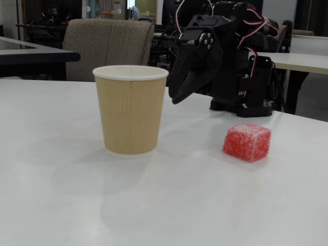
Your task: Grasp a red cube and put it in the cup.
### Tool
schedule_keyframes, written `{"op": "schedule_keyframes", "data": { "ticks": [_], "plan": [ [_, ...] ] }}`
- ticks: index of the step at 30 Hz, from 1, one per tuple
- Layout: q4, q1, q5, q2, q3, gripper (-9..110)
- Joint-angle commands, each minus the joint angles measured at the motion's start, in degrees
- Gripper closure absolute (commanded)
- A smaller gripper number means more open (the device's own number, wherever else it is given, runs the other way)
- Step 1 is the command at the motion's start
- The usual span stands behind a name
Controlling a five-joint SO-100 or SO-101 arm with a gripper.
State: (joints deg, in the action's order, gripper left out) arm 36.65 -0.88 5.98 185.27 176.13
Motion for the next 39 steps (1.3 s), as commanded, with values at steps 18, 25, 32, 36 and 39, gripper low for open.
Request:
{"op": "schedule_keyframes", "data": {
  "ticks": [18,25,32,36,39],
  "plan": [
    [-0.88,0.18,0.09,0.79,4.13,101],
    [-0.62,-0.62,-0.35,0.79,4.13,101],
    [-0.79,-0.97,4.57,0.79,4.13,101],
    [-1.49,-1.05,16.79,0.79,4.13,101],
    [-1.85,-0.79,26.81,0.79,4.13,101]
  ]
}}
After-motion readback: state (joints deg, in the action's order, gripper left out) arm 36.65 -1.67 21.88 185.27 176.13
